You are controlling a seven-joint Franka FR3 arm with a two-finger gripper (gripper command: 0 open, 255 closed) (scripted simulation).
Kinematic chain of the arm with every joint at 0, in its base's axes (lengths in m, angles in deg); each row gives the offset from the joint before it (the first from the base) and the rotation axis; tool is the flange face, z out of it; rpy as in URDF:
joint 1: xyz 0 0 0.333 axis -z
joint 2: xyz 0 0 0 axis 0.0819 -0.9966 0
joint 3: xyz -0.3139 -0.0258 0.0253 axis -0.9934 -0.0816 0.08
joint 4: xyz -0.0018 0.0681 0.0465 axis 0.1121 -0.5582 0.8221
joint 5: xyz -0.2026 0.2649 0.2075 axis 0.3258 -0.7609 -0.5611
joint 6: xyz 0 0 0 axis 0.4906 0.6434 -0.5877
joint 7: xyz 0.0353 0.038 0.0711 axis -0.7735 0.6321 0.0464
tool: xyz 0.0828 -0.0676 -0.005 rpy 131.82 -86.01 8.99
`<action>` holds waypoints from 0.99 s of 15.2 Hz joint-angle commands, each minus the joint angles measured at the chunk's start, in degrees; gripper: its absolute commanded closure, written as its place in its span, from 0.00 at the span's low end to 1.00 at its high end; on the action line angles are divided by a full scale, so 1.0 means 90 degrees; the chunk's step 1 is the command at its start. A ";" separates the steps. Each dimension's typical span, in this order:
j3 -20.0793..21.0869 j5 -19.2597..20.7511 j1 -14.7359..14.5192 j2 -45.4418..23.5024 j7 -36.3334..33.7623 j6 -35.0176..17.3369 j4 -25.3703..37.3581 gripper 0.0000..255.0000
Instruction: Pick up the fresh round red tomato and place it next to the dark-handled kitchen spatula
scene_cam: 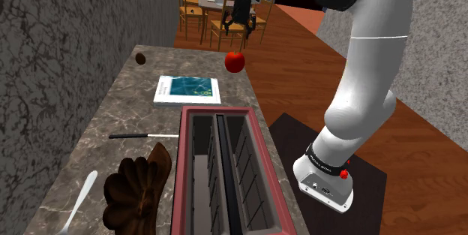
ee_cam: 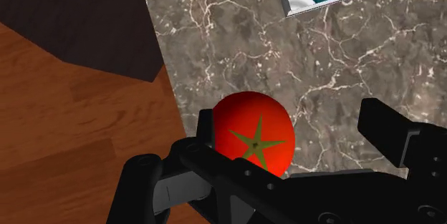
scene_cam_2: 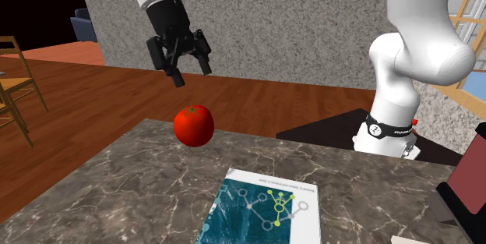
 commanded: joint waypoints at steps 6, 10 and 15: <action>-0.0237 -0.0557 0.0691 -0.1984 -0.0837 0.0867 0.2354 0.00; -0.0243 -0.0537 0.0581 -0.1732 -0.0763 0.0403 0.1633 0.00; -0.0245 -0.0533 0.0492 -0.1563 -0.0710 0.0025 0.1084 0.00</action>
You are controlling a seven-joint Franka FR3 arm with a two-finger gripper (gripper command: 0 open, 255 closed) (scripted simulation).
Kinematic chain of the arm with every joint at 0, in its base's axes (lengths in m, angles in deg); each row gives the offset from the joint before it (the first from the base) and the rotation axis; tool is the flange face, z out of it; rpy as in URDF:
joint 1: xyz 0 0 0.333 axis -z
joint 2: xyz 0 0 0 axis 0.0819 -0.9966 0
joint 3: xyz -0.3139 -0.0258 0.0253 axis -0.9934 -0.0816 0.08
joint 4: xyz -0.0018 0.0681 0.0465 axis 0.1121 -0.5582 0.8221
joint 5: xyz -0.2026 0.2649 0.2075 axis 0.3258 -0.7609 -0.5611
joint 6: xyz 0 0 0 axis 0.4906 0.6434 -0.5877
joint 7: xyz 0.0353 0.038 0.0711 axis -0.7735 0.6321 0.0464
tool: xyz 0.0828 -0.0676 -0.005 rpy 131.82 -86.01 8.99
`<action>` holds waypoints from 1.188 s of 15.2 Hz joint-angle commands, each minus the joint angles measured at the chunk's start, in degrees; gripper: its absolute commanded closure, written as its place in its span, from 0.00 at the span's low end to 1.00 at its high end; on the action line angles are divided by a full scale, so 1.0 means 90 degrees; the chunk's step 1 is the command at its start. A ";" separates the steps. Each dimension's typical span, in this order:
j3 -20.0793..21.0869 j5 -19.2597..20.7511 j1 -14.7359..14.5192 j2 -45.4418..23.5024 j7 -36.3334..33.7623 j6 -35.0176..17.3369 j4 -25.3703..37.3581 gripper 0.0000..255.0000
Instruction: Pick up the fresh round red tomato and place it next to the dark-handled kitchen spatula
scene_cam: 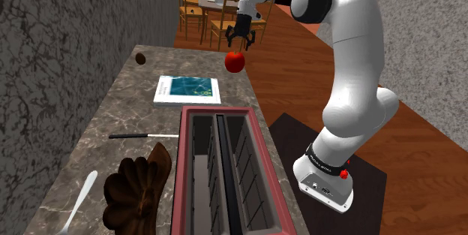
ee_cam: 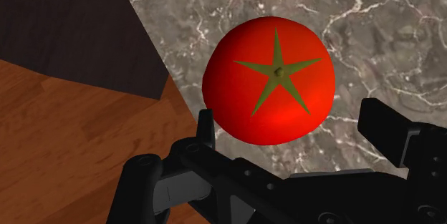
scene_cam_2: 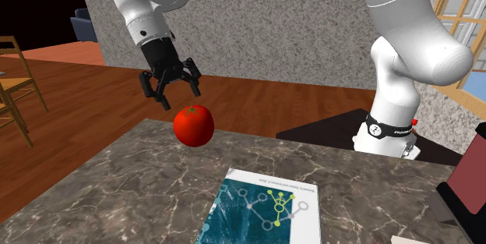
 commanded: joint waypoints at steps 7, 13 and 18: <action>-0.0003 0.0002 -0.0009 0.0034 0.0011 -0.0051 -0.0083 0.00; -0.0003 0.0002 -0.0009 0.0033 0.0010 -0.0048 -0.0080 1.00; -0.0003 0.0004 -0.0005 0.0051 -0.0008 0.0019 -0.0028 1.00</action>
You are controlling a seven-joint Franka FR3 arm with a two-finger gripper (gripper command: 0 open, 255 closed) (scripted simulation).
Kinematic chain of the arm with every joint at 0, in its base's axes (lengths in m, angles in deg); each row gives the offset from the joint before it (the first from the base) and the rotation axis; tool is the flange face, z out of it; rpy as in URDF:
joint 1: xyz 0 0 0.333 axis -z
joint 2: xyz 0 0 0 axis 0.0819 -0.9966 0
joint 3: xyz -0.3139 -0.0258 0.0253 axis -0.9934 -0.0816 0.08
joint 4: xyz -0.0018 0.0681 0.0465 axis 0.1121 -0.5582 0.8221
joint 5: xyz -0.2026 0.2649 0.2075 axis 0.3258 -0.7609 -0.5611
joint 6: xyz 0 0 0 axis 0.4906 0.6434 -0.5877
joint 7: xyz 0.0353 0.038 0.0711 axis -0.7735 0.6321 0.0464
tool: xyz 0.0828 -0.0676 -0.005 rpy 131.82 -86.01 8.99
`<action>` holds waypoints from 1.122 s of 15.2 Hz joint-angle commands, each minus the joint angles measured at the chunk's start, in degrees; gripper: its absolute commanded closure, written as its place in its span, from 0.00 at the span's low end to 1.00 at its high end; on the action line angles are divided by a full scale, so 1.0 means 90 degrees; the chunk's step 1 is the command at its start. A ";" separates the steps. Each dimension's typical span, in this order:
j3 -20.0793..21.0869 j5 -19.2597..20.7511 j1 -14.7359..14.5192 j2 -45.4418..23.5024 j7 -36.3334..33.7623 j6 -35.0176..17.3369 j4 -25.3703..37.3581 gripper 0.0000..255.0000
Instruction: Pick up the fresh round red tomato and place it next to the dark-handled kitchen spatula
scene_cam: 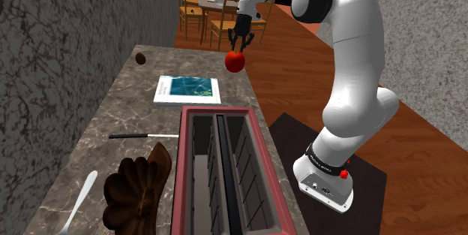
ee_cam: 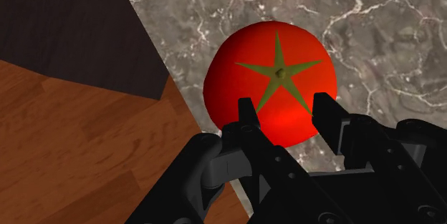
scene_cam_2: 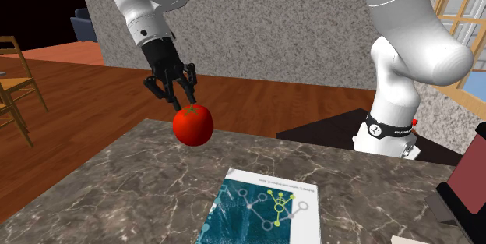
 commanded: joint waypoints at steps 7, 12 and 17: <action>0.0005 0.0000 0.0049 0.0070 -0.0153 0.0574 0.0525 1.00; 0.0017 -0.0016 0.0095 0.0052 -0.0268 0.0992 0.0978 1.00; 0.0070 -0.0050 -0.0095 0.0356 -0.0527 0.1045 0.0797 1.00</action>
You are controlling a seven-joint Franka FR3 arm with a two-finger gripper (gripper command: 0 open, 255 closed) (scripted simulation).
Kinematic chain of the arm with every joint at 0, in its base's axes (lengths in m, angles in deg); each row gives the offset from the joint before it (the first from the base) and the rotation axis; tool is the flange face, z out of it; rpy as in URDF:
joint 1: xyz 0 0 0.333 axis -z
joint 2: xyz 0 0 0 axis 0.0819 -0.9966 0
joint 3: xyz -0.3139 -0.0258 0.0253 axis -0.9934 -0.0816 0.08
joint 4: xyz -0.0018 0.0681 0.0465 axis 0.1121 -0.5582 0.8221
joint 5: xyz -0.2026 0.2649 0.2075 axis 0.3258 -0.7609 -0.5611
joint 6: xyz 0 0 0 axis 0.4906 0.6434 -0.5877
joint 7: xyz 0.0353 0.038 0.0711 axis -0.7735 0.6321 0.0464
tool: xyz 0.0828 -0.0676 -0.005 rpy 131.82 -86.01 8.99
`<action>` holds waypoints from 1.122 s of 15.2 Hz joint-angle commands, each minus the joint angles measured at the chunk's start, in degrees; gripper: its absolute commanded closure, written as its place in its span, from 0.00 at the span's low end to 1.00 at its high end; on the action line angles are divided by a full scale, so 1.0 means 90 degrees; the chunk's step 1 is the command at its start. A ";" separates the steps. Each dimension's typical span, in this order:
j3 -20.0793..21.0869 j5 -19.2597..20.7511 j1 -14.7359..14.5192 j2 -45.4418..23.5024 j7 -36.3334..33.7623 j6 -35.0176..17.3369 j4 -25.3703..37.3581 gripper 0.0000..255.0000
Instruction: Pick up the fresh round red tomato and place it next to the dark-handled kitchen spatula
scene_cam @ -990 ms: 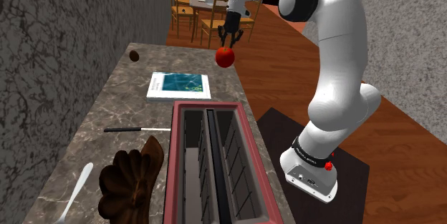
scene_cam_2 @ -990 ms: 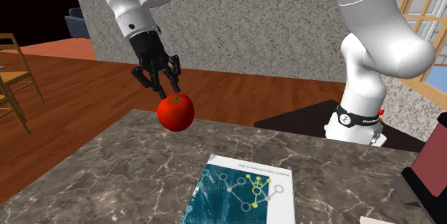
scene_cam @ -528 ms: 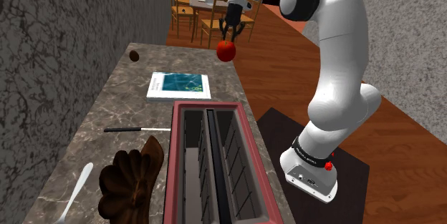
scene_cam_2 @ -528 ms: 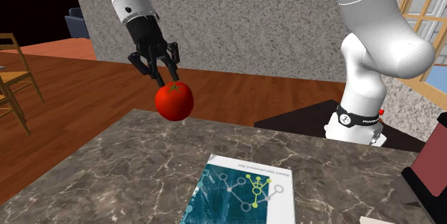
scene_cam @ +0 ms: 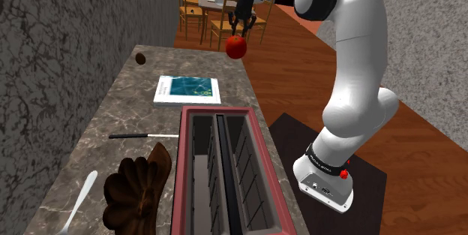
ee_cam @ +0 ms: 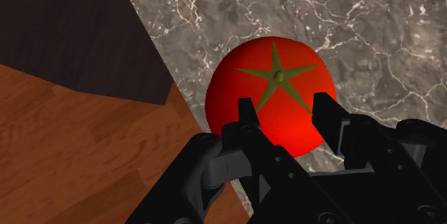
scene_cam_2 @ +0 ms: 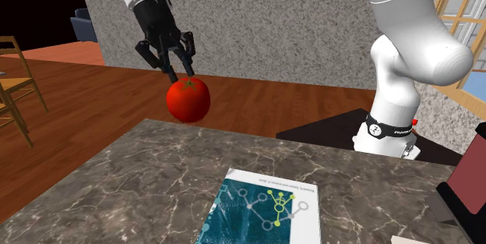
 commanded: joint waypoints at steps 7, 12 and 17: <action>0.0246 -0.0120 -0.0775 0.0964 -0.0834 -0.0562 -0.1250 1.00; 0.0459 -0.0225 -0.1234 0.1350 -0.1436 -0.0836 -0.1690 1.00; 0.0695 -0.0336 -0.1676 0.1571 -0.2069 -0.1057 -0.1884 1.00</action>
